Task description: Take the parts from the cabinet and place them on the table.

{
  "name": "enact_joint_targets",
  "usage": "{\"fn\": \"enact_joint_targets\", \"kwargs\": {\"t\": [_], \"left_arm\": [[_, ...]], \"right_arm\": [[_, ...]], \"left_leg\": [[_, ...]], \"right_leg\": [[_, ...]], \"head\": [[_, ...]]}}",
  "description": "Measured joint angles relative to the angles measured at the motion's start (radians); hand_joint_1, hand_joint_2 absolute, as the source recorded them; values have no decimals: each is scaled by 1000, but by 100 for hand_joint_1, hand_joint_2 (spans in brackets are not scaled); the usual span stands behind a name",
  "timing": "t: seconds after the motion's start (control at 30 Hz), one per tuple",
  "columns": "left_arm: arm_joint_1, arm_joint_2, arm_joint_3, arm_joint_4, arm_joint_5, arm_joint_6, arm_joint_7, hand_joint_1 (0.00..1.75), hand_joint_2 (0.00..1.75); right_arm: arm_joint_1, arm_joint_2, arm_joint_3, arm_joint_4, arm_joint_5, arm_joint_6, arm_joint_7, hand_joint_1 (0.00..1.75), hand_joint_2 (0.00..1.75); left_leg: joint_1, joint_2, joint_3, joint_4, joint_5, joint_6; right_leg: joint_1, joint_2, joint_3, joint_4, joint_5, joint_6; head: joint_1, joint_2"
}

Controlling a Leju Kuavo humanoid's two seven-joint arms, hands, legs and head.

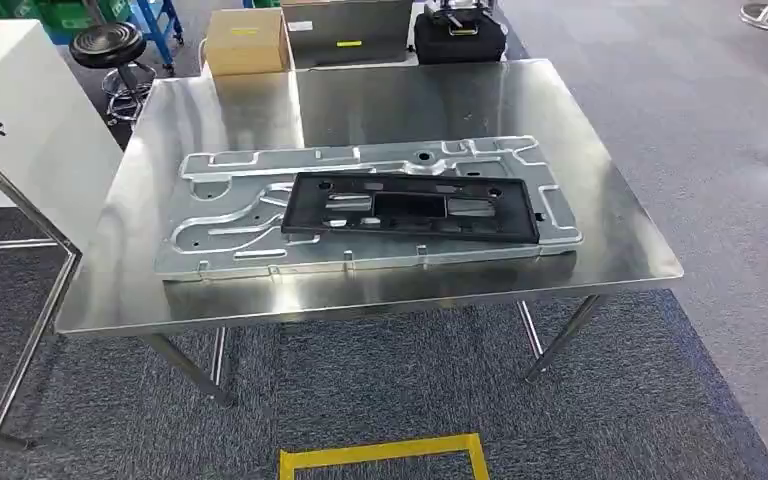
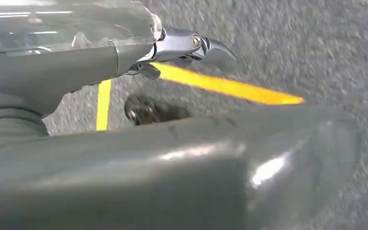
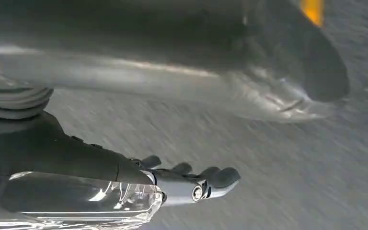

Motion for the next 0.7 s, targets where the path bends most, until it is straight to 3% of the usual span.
{"fn": "enact_joint_targets", "kwargs": {"t": [0.03, 0.1, 0.13, 0.17, 0.2, 0.27, 0.3, 0.33, 0.37, 0.43, 0.47, 0.5, 0.57, 0.63, 0.67, 0.7], "left_arm": [[0, 0, 0, 0, 0, -1, 1, 0, 0], [2, -1, -2, 0, 0, -2, 6, 0, 0], [2, -1, -3, 0, 0, -3, 8, 0, 0], [2, -1, -3, 0, 0, -3, 9, 0, 0], [2, -2, -4, 0, 0, -4, 11, 0, 0], [2, -4, -9, 0, 0, -6, 17, 0, 0], [1, -5, -12, 0, 0, -6, 17, 0, 0], [0, -5, -15, 0, 0, -6, 18, 0, 0], [-1, -5, -18, 0, 0, -7, 18, 0, 0], [-3, -5, -26, 0, 0, -7, 19, 0, 0], [-1, -5, -27, 0, 0, -7, 19, 0, 0], [-1, -5, -28, 0, 0, -7, 19, 0, 0], [1, -6, -30, 0, -1, -8, 19, 0, 0], [0, -6, -33, 0, -1, -8, 19, 0, 0], [-1, -6, -35, 0, -1, -9, 19, 0, 0], [0, -6, -37, 0, -1, -9, 19, 0, 0]], "right_arm": [[-1, 2, -4, 19, 2, 18, 32, 0, 0], [-9, 2, -10, 47, 15, 63, 110, 0, 0], [-12, 3, -11, 62, 23, 82, 149, 0, 0], [-13, 4, -11, 73, 30, 101, 177, 0, 0], [-15, 5, -11, 82, 37, 121, 208, 0, 0], [-21, 6, -11, 98, 40, 154, 246, 0, 0], [-26, 6, -12, 102, 40, 169, 255, 0, 0], [-31, 7, -14, 105, 39, 181, 262, 0, 0], [-35, 7, -16, 108, 39, 192, 262, 0, 0], [-35, 9, -19, 116, 39, 208, 262, 0, 0], [-35, 9, -19, 119, 39, 212, 262, 0, 0], [-36, 12, -21, 122, 36, 220, 259, 0, 0], [-39, 15, -25, 125, 28, 233, 252, 0, 0], [-38, 15, -33, 126, 18, 249, 241, 0, 0], [-38, 15, -38, 126, 16, 259, 235, 0, 0], [-38, 15, -41, 127, 15, 262, 233, 0, 0]], "left_leg": [[0, 0, -12, -1, 9, 10], [0, 1, -38, 0, 28, 11], [0, 2, -52, 1, 37, 10], [0, 3, -65, 4, 46, 8], [0, 3, -76, 7, 54, 6], [2, 3, -104, 21, 66, -2], [2, 3, -115, 31, 69, -6], [-2, 3, -127, 41, 72, -12], [-2, 3, -132, 46, 77, -19], [1, 3, -133, 44, 91, -33], [-1, 3, -135, 43, 98, -41], [4, 1, -140, 52, 85, -45], [5, 0, -178, 147, -25, -50], [6, 0, -216, 294, -115, -56], [6, 0, -222, 347, -125, -58], [6, 0, -209, 355, -105, -57]], "right_leg": [[0, -1, -14, 37, -55, 4], [-3, -1, -57, 186, -173, 12], [-5, -1, -70, 251, -202, 17], [-8, -2, -70, 289, -199, 21], [-12, -2, -50, 284, -171, 24], [-18, -3, 44, 167, -98, 26], [-20, -3, 111, 70, -86, 24], [-16, -2, 160, -11, -116, 20], [-11, -1, 169, -36, -128, 9], [-6, -2, 158, -30, -122, 0], [-10, -3, 154, -34, -113, -11], [-15, -8, 146, -37, -101, -21], [-12, -10, 123, -37, -83, -36], [-8, -11, 98, -35, -64, -38], [-7, -11, 85, -31, -55, -37], [-6, -10, 69, -27, -47, -36]], "head": [[0, 0], [0, 0], [0, 0], [0, 0], [0, 0], [0, 0], [0, 0], [0, 0], [0, 0], [0, 0], [0, 0], [0, 0], [0, 0], [0, 0], [0, 0], [0, 0]]}}
